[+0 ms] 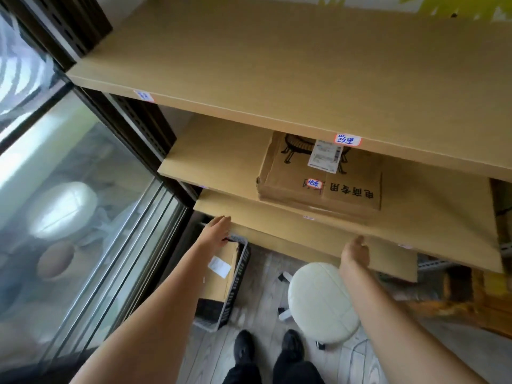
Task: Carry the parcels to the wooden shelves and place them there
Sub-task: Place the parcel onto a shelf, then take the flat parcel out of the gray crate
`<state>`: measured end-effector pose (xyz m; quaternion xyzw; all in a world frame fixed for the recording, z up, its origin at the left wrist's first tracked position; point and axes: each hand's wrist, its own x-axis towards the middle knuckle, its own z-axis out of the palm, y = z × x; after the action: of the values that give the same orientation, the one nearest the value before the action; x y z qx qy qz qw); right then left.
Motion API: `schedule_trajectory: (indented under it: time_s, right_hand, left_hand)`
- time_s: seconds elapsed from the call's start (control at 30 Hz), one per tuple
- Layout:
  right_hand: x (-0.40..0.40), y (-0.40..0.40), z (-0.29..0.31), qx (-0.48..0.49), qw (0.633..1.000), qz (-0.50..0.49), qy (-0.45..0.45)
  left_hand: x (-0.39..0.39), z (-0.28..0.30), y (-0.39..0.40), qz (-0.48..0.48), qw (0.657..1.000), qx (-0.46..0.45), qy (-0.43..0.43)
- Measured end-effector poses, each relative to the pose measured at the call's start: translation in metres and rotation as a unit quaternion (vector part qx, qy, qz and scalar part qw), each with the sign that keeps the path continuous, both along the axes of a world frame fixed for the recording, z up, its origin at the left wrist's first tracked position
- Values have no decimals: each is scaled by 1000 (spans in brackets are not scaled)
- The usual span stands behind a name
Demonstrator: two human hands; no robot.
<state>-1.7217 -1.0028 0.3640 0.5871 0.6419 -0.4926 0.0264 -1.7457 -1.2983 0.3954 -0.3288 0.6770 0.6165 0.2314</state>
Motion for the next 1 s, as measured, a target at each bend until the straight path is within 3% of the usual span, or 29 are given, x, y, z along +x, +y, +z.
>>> schedule_trajectory:
  time_s: [0.1,0.23,0.43,0.57,0.73,1.0]
  right_hand:
    - [22,-46,-17,-27,990,124,-55]
    - [42,-119,-33,-58,934,340,-91]
    - [62,-235,-71,-57,871,471,-128]
    - [78,-305,-104,-85,829,522,-182]
    - [91,-366,-150,-107,808,544,-202]
    - [67,-402,-290,-136,829,513,-175]
  left_hand:
    - [37,-30,-53,-16,997,-60,-40]
    - [76,-62,-121,-46,989,-119,-79]
    - [99,-93,-204,-133,973,-167,-87]
    - [114,-125,-258,-165,962,-174,-129]
    - [123,-171,-298,-174,957,-169,-161]
    - [116,-313,-307,-171,955,-168,-173]
